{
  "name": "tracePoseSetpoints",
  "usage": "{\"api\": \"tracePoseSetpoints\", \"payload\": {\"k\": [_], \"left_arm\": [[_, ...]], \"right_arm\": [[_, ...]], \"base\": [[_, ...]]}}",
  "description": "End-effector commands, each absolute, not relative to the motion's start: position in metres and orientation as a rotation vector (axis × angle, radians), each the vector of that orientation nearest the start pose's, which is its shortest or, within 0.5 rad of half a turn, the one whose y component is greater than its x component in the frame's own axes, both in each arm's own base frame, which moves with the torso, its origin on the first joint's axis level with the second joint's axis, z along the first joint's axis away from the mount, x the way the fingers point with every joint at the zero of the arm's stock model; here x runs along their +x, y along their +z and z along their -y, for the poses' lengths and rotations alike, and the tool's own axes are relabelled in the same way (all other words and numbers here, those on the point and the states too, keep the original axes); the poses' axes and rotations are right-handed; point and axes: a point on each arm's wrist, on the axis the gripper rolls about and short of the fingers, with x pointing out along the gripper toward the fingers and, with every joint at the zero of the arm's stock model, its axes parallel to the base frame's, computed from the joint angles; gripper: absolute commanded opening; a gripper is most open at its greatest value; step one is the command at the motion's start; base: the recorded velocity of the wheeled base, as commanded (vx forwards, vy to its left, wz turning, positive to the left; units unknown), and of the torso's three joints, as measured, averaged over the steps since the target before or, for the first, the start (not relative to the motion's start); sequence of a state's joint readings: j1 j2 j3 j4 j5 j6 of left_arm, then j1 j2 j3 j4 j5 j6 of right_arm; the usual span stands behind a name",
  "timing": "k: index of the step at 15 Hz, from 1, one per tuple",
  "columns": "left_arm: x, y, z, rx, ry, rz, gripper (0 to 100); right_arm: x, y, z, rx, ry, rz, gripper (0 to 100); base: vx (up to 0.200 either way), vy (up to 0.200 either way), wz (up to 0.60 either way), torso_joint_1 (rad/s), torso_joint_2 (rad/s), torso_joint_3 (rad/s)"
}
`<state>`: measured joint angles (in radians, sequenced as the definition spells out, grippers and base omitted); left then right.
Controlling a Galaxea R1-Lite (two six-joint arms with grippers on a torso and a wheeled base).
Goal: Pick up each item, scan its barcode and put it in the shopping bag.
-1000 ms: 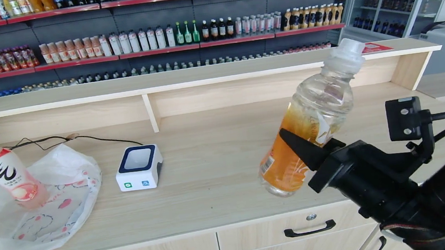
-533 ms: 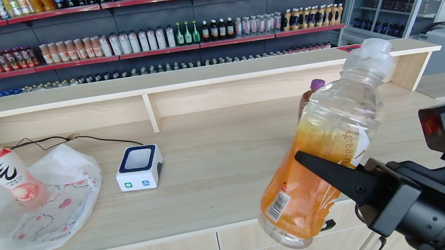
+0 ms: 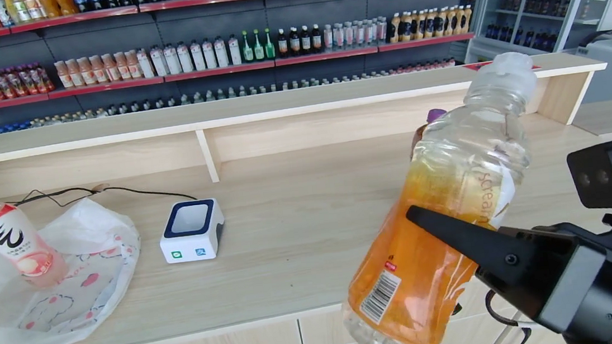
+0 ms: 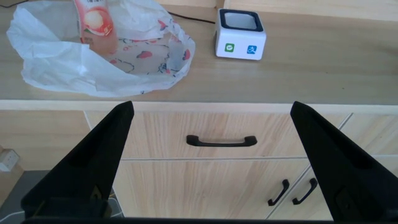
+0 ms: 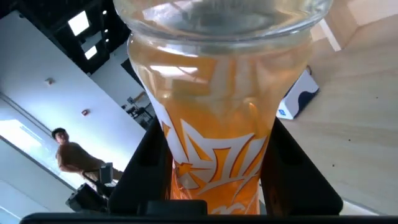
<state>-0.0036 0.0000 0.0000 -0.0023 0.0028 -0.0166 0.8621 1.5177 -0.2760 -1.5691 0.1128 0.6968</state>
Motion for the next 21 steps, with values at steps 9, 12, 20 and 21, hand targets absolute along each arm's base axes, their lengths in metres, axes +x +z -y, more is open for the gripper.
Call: {"api": "tracePoseSetpoints", "payload": {"k": [9,12,20,21], "left_arm": [[-0.023,0.076,0.000,-0.017,0.000,0.002,100],[-0.023,0.076,0.000,-0.017,-0.002,0.003,100],[-0.023,0.076,0.000,-0.017,0.000,0.002,100],[-0.023,0.076,0.000,-0.017,0.000,0.003,100]], "right_arm": [[0.114,0.192,-0.173,0.885,1.153,-0.152,0],[0.122,0.201,-0.183,0.912,1.165,-0.123,0],[0.129,0.199,-0.193,0.926,1.162,-0.144,0],[0.129,0.201,-0.194,0.902,1.165,-0.115,0]], "base": [[0.000,0.000,0.00,0.000,0.00,0.000],[0.000,0.000,0.00,0.000,0.00,0.000],[0.000,0.000,0.00,0.000,0.00,0.000],[0.000,0.000,0.00,0.000,0.00,0.000]]}}
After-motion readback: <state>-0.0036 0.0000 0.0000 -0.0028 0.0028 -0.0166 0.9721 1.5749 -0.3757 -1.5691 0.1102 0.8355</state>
